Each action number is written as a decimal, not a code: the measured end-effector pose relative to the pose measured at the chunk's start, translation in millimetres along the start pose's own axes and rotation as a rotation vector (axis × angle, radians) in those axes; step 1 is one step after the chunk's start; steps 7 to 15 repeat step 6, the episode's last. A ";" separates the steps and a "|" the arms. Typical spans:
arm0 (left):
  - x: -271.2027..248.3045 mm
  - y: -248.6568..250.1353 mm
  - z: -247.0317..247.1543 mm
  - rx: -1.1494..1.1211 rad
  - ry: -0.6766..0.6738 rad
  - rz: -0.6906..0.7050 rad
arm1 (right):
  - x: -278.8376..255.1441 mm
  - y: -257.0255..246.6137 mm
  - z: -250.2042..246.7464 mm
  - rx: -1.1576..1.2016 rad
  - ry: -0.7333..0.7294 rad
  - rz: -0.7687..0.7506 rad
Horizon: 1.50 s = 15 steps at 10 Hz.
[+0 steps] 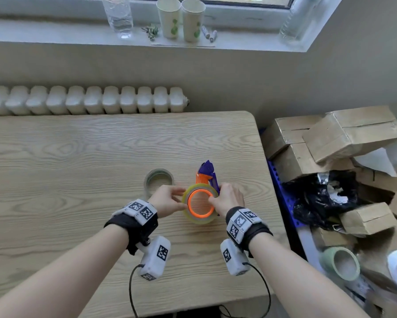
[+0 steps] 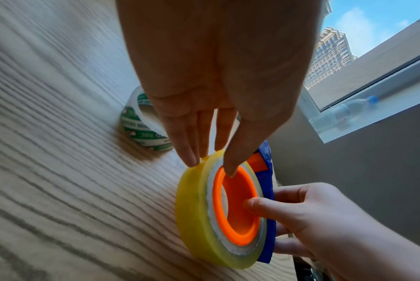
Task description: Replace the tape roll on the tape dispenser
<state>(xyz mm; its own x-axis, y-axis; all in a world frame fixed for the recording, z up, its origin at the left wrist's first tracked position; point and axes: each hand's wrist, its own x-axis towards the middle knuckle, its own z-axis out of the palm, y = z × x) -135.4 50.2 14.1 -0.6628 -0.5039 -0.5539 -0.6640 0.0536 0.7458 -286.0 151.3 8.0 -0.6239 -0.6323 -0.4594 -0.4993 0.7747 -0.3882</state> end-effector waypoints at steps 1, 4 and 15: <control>1.7 -2.8 2.0 -0.007 -0.047 0.007 | 3.3 2.5 4.5 -0.024 -0.010 -0.002; 5.6 -11.9 12.2 -0.084 -0.079 -0.044 | 10.3 2.5 6.9 -0.039 -0.040 0.024; 7.8 -15.9 14.9 -0.053 -0.067 -0.052 | 9.9 4.4 7.1 0.023 -0.062 0.045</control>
